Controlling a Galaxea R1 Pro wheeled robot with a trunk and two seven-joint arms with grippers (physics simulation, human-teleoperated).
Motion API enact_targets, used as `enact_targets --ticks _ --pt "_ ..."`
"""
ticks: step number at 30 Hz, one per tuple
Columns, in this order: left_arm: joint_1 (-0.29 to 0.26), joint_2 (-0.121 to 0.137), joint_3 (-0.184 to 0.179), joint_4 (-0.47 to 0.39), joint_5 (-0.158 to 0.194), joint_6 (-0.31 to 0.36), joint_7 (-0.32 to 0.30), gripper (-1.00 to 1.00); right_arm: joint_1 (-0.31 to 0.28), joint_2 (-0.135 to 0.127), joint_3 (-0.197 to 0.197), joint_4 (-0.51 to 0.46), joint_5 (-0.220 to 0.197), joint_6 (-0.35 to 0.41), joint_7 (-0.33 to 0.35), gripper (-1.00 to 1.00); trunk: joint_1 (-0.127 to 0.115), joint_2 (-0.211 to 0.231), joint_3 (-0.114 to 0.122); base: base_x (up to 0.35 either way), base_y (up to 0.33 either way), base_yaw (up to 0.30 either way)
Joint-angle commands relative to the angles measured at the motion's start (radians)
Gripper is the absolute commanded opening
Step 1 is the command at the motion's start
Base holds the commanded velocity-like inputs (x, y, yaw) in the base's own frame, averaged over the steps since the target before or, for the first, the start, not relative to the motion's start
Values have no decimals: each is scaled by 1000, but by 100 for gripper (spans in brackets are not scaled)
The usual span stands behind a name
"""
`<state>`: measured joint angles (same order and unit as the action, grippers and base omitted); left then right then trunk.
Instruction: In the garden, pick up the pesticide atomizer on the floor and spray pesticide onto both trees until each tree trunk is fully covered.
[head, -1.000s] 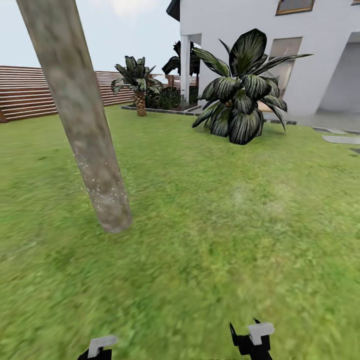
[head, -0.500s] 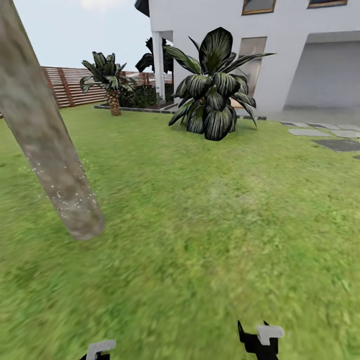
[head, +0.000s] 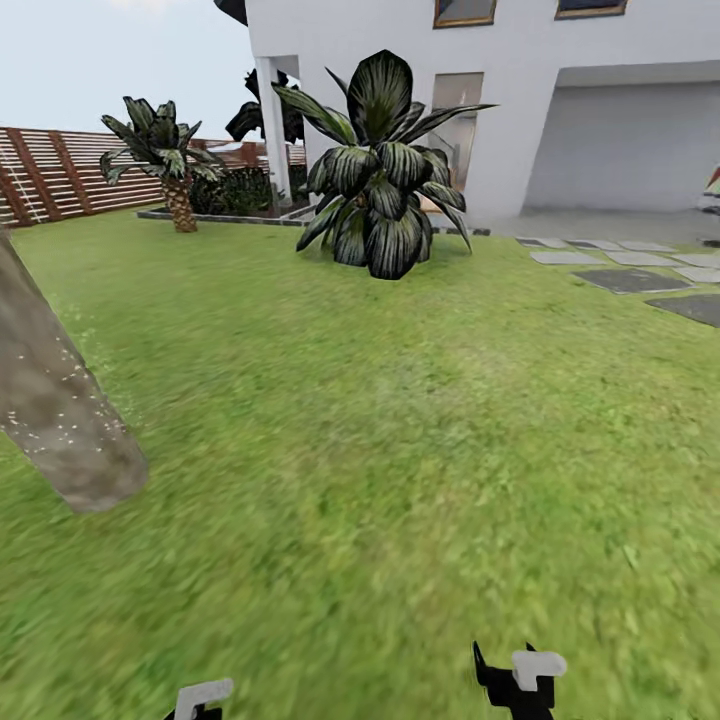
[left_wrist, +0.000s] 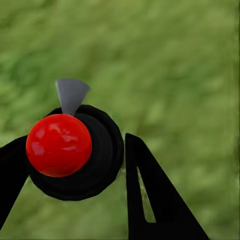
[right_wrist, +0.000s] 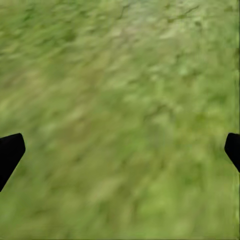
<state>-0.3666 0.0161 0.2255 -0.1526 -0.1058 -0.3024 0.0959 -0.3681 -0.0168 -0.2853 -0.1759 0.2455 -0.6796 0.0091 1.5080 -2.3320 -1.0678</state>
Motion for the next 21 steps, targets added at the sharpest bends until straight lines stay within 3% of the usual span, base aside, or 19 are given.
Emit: enact_targets --ticks 1,5,21 --pt "0 0 -1 0 12 0 1 -100 0 0 0 0 0 0 0 100 0 0 -1 165 -146 -285" --pt "0 0 -1 1 28 0 1 -100 0 0 0 1 0 0 0 100 0 0 -4 72 -39 -283" --pt "0 -1 -2 1 29 -1 1 -100 0 -2 0 1 0 0 0 100 0 0 -16 2 -1 -283"
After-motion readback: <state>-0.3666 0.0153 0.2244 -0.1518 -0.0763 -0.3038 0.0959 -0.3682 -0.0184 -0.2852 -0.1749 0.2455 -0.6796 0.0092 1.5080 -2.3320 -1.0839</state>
